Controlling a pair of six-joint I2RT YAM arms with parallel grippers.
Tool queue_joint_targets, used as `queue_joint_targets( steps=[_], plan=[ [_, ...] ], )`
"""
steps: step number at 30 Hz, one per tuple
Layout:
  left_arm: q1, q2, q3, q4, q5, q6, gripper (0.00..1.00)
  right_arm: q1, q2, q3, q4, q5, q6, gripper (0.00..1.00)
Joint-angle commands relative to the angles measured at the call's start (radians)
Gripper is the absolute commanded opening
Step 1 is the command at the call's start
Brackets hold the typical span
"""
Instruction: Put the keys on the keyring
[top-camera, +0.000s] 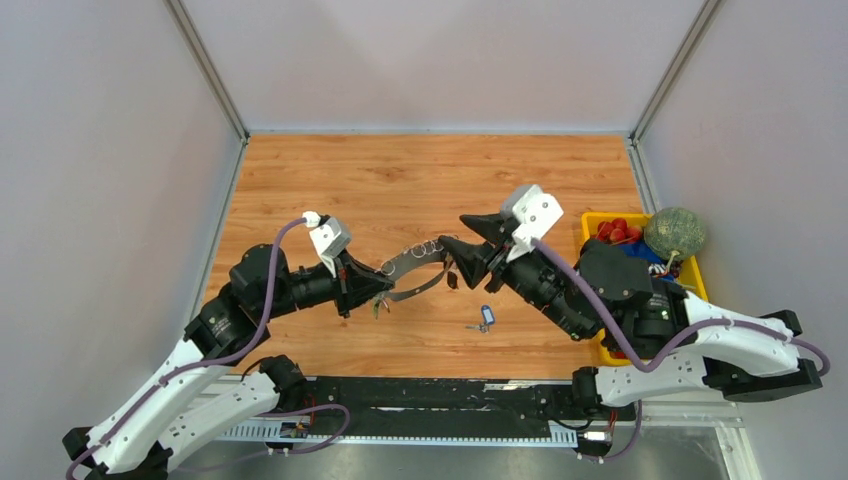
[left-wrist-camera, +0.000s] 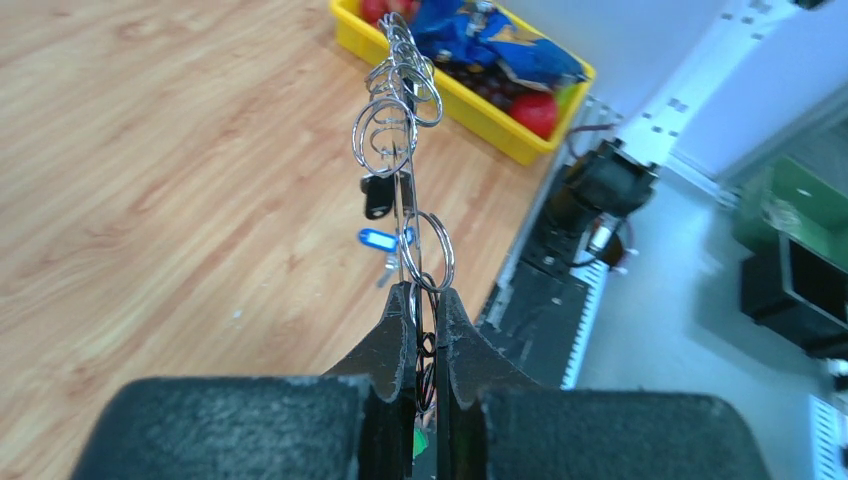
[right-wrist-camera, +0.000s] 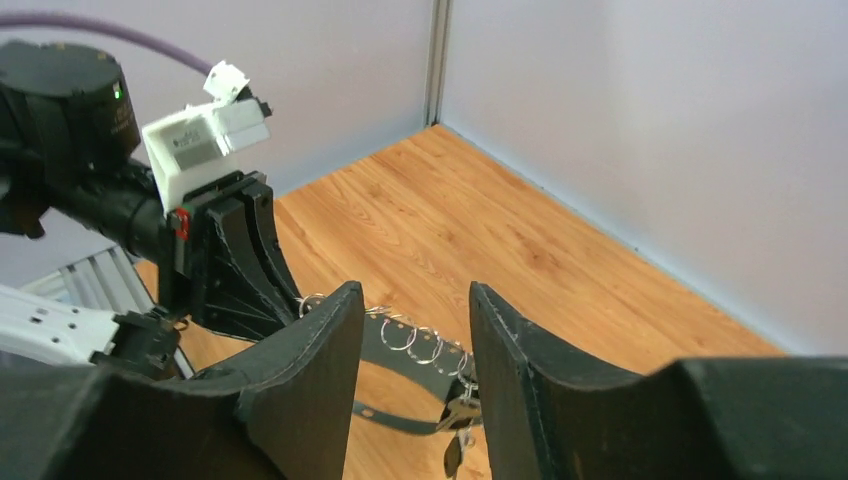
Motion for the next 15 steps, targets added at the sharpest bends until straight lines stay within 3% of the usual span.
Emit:
queue_joint_targets(
  steps=[1, 3, 9, 15],
  plan=[
    [-0.002, 0.01, -0.006, 0.059, -0.163, 0.112, 0.0, -0.068, 0.054, 0.163, -0.308, -0.082, 0.241, 0.49],
    [-0.004, 0.022, -0.012, 0.076, -0.208, 0.142, 0.0, -0.124, 0.079, 0.198, -0.373, -0.154, 0.285, 0.49],
    [-0.008, 0.038, -0.085, 0.179, -0.343, 0.221, 0.0, -0.494, 0.159, 0.216, -0.441, -0.602, 0.382, 0.43],
    [-0.086, 0.104, -0.154, 0.309, -0.526, 0.314, 0.0, -0.598, 0.239, 0.225, -0.439, -0.784, 0.353, 0.48]
  ],
)
